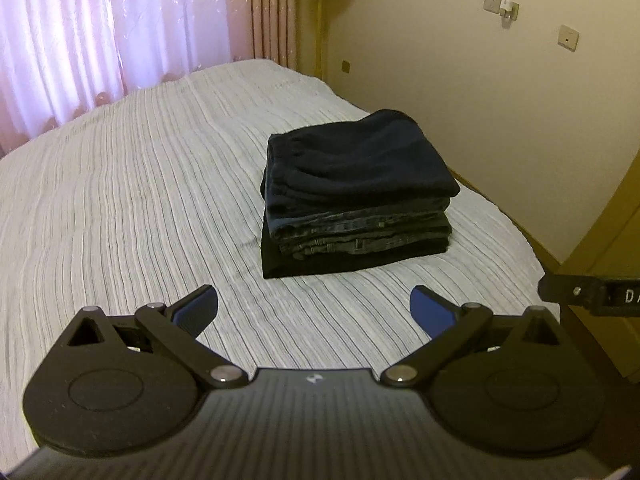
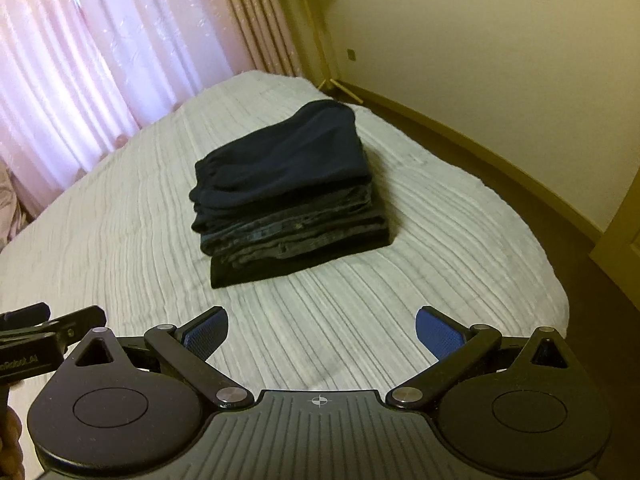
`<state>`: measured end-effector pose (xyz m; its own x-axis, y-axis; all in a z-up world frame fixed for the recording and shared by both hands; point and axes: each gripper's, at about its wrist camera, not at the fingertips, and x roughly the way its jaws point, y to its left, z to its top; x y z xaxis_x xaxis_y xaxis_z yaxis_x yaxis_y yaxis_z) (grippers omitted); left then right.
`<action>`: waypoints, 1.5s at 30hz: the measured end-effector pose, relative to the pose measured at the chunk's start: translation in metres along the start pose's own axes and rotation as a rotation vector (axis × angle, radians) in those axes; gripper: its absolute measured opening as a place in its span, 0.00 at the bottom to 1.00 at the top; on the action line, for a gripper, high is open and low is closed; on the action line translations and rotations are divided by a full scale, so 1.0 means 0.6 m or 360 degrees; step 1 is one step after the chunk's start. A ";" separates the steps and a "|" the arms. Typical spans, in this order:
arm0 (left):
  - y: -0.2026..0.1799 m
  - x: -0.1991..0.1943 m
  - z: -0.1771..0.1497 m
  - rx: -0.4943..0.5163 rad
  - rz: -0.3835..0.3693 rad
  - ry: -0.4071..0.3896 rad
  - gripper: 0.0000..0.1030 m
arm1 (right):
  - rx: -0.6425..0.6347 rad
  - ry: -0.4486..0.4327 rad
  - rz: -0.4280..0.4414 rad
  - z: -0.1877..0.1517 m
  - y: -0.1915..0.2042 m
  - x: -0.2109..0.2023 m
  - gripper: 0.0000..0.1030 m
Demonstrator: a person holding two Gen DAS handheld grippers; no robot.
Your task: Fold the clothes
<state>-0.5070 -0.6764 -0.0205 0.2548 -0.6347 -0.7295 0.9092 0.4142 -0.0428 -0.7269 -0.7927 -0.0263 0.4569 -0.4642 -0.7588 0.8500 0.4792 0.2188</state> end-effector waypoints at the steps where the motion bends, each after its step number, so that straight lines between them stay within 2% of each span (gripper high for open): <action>1: 0.001 0.001 -0.001 -0.0004 -0.0004 0.0006 0.98 | -0.0022 0.0001 -0.0010 -0.001 0.005 0.001 1.00; 10: 0.001 0.004 -0.005 0.0010 0.0000 0.0017 0.98 | -0.0172 -0.0003 -0.0087 -0.004 0.042 0.004 1.00; 45: -0.002 0.022 -0.009 0.0006 -0.0004 0.0063 0.99 | -0.0225 0.0013 -0.0106 0.017 0.062 0.017 1.00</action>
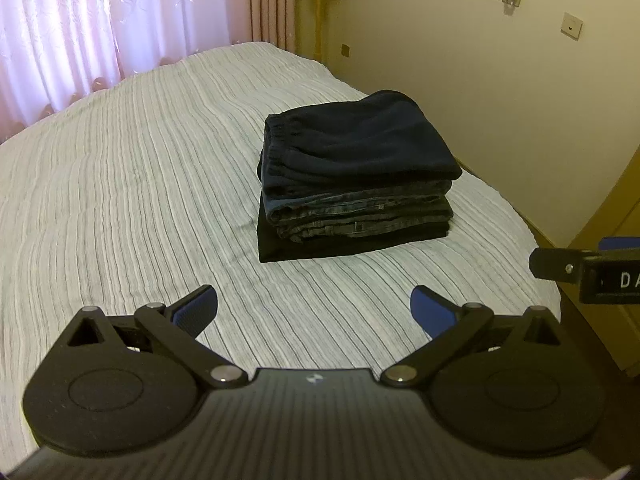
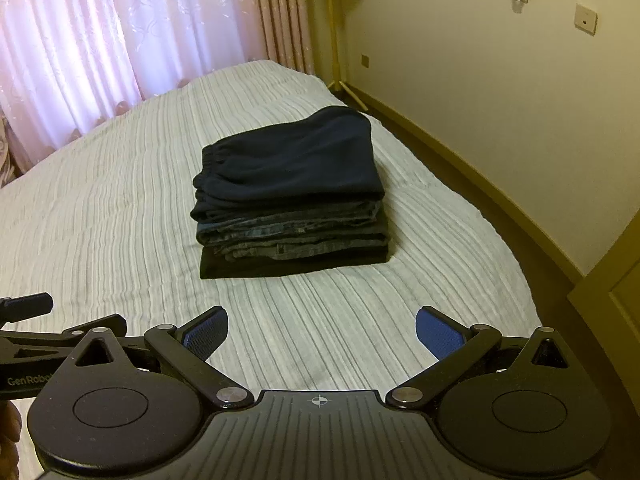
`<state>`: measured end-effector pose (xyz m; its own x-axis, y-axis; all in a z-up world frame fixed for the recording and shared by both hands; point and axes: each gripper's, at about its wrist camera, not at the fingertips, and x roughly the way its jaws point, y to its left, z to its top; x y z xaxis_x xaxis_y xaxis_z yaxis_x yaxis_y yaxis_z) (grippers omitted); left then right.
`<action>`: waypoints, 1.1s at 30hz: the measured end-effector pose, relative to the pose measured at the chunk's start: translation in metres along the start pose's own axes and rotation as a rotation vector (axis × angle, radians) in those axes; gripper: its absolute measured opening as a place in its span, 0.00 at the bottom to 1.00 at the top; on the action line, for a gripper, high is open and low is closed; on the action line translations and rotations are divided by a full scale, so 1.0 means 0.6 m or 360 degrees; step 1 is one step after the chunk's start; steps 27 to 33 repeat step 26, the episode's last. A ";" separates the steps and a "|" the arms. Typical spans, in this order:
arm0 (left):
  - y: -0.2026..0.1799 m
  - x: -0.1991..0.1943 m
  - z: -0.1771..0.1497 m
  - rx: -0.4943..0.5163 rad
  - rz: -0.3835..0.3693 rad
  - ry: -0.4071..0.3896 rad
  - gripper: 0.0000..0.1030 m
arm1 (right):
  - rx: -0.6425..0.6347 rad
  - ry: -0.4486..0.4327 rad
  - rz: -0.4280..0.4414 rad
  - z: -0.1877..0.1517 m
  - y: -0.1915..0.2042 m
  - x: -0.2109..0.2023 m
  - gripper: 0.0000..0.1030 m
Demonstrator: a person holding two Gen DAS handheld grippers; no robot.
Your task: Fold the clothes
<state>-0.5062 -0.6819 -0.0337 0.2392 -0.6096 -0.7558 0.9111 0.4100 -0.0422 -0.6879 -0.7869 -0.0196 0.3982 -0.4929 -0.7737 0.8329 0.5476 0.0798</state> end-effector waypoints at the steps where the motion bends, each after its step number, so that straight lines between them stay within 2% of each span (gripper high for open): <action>1: -0.001 0.000 0.000 0.0001 0.0002 -0.0003 0.99 | -0.0002 -0.0001 0.0001 0.000 0.000 0.000 1.00; 33: -0.013 0.014 0.023 -0.0030 0.0082 -0.0034 0.99 | -0.0040 -0.0020 0.0091 0.040 -0.015 0.031 1.00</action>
